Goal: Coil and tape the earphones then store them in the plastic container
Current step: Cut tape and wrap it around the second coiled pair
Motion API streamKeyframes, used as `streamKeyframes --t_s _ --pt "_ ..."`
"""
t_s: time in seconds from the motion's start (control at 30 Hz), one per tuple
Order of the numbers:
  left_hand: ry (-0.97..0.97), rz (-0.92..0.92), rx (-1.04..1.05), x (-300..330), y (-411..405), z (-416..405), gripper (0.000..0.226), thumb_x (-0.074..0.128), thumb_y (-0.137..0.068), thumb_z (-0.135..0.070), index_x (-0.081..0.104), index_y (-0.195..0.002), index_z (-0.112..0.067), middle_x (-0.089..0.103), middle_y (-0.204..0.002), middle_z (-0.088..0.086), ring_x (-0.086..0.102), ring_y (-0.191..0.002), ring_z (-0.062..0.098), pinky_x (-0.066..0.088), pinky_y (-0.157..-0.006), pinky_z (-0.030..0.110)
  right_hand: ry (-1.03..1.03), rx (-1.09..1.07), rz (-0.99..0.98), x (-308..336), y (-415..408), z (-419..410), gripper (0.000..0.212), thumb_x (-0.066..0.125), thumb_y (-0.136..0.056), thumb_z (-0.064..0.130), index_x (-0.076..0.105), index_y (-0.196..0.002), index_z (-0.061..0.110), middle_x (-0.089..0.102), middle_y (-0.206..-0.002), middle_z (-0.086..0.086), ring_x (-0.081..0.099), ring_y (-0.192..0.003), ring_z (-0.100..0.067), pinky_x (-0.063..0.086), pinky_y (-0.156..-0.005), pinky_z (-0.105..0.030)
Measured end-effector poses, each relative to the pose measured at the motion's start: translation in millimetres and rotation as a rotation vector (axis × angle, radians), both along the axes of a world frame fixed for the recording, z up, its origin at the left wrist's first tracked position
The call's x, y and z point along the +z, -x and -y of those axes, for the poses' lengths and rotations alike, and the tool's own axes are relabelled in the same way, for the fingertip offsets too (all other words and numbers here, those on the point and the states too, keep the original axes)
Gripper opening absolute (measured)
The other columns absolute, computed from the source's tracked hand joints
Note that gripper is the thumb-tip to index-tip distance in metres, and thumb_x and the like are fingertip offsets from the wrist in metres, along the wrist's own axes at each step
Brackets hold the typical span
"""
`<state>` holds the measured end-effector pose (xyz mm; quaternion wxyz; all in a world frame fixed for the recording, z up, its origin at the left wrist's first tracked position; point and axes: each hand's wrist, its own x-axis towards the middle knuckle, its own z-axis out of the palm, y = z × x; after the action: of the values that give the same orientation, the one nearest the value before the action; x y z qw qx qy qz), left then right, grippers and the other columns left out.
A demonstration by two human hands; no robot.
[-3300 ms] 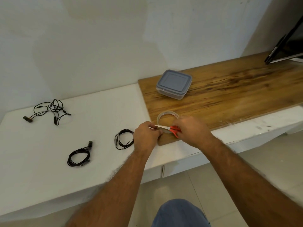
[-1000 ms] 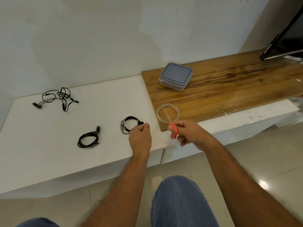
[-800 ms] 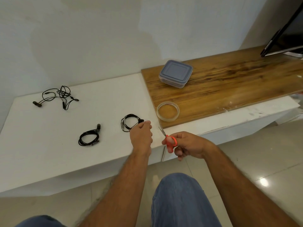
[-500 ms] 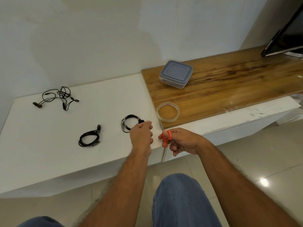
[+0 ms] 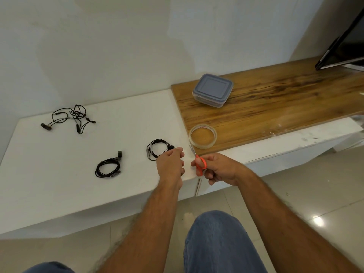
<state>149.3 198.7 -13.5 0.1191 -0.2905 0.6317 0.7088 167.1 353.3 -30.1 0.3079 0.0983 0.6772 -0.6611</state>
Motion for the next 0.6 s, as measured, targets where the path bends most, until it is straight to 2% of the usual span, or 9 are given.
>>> streamKeyframes --t_s 0.23,0.33,0.47,0.6 --pt "0.003 0.014 0.0 -1 1 1 0.015 0.06 -0.092 -0.014 0.065 -0.078 -0.01 0.057 -0.075 0.002 0.041 -0.054 0.011 0.03 -0.044 0.023 -0.067 -0.026 -0.065 0 -1 -2 0.029 0.065 -0.092 0.029 0.071 -0.108 0.004 0.067 -0.073 0.0 0.05 -0.058 -0.009 0.051 -0.058 -0.025" --pt "-0.001 0.007 -0.007 -1 2 1 0.013 0.06 -0.092 -0.014 0.066 -0.083 -0.01 0.058 -0.077 0.002 0.042 -0.055 0.011 0.031 -0.043 0.022 -0.183 0.012 -0.135 3 1 -4 0.021 0.066 -0.092 0.029 0.074 -0.101 0.012 0.068 -0.074 -0.001 0.057 -0.062 -0.009 0.054 -0.061 -0.025" --pt "-0.002 -0.001 -0.026 -1 3 -2 0.012 0.057 -0.094 -0.014 0.068 -0.098 -0.01 0.06 -0.083 0.002 0.045 -0.058 0.011 0.033 -0.043 0.02 -0.32 0.037 -0.196 9 6 -7 0.014 0.069 -0.09 0.029 0.074 -0.095 0.017 0.068 -0.076 0.0 0.061 -0.068 -0.01 0.057 -0.064 -0.025" --pt "-0.006 -0.013 -0.032 -1 6 -5 0.014 0.057 -0.095 -0.017 0.068 -0.103 -0.012 0.064 -0.086 0.002 0.052 -0.061 0.011 0.037 -0.045 0.02 -0.492 0.115 -0.226 18 17 -12 0.022 0.072 -0.087 0.029 0.075 -0.102 0.013 0.071 -0.085 -0.002 0.067 -0.079 -0.014 0.058 -0.067 -0.027"
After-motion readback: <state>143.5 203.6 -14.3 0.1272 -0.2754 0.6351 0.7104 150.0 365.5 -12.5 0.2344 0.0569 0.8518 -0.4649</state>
